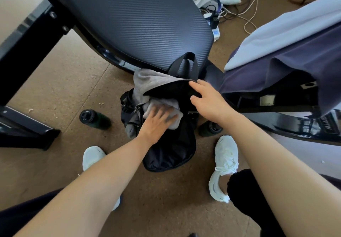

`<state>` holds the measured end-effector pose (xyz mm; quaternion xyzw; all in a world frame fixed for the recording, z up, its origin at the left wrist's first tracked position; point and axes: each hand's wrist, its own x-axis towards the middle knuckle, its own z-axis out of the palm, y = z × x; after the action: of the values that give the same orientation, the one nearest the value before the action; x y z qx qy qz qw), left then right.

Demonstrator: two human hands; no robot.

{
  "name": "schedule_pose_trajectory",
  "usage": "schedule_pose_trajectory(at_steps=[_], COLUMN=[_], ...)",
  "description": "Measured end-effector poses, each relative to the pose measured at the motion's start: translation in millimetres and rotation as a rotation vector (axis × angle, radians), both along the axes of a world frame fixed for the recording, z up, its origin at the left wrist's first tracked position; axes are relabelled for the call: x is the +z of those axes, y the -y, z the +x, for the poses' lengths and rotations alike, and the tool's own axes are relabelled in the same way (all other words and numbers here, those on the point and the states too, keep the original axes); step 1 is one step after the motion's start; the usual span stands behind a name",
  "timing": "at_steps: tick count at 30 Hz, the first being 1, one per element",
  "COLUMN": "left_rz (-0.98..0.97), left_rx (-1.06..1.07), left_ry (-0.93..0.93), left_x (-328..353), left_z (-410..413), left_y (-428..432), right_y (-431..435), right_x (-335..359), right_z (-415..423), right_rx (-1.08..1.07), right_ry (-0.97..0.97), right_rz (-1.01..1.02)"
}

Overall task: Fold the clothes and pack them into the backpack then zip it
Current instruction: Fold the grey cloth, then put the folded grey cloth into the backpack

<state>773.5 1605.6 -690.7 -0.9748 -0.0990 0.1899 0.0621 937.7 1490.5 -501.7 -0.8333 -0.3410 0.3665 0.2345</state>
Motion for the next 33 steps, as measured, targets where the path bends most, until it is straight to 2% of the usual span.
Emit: schedule_pose_trajectory(at_steps=[2, 6, 11, 16, 23, 26, 30, 33], left_rz=[0.009, 0.014, -0.162, -0.140, -0.037, -0.135, -0.378, -0.459], left_rx=[0.020, 0.124, 0.386, 0.545, 0.406, 0.333, 0.360, 0.363], left_ry=[-0.049, -0.018, 0.010, -0.140, -0.119, 0.002, 0.110, 0.191], left_x=[-4.4, -14.3, -17.0, -15.5, -15.3, 4.3, 46.8, 84.6], left_z=[8.3, 25.5, 41.9, 63.6, 48.6, 36.0, 9.7, -8.6], left_y=[-5.3, -18.7, -33.2, -28.1, -21.3, -23.3, -14.7, 0.7], right_y=[-2.0, -0.9, 1.7, 8.5, 15.4, 20.2, 30.7, 39.2], right_x=[2.1, 3.7, 8.9, 10.3, 11.5, 15.2, 27.1, 42.1], right_z=[0.6, -0.5, 4.7, 7.9, 8.1, 7.0, 4.1, -1.1], right_rx=[0.020, 0.011, -0.004, 0.030, 0.086, 0.100, 0.093, -0.079], right_ry=[0.006, 0.044, 0.123, 0.100, 0.041, 0.047, 0.076, 0.232], right_rz=[-0.005, -0.009, 0.027, -0.002, -0.030, -0.017, 0.005, 0.180])
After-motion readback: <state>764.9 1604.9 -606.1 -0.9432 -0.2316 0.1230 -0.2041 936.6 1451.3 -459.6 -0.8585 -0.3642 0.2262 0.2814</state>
